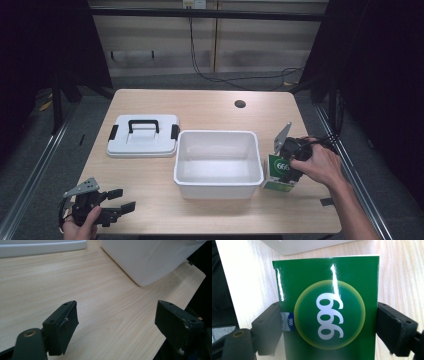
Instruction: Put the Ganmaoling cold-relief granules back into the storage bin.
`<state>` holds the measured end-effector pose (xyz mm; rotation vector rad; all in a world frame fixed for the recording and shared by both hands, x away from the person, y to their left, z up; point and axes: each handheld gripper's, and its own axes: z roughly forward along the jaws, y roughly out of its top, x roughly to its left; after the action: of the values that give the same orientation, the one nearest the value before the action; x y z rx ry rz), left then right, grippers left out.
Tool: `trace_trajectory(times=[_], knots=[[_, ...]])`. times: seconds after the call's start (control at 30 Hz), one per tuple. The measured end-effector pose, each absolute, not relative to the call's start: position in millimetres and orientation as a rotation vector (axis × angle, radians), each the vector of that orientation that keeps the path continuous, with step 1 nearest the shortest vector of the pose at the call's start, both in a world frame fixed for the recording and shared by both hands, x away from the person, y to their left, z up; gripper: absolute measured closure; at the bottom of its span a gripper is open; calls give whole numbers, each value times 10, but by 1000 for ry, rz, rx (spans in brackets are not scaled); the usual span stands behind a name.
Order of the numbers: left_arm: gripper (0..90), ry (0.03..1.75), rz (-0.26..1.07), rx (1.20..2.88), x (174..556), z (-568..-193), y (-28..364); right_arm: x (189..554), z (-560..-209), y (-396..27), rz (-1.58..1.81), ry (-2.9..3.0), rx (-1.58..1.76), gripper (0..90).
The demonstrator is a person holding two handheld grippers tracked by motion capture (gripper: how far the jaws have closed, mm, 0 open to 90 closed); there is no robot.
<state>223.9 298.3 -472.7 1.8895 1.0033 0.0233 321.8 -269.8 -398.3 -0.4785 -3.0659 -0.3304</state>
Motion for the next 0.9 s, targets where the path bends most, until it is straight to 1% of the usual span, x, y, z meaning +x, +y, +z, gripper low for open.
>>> trace_trajectory(times=[0.23,0.57,0.9], knots=[[186,1005,27,1887,2237,-4726,2986,3184,-3920,-2757,-373,-3064,-519,155],[186,1005,27,1886,2236,-4725,2985,3114,-3807,-2968,-477,-3062,-607,156],[186,1006,27,1887,2239,-4727,2987,3034,-3768,-3148,-660,-3032,-676,156]])
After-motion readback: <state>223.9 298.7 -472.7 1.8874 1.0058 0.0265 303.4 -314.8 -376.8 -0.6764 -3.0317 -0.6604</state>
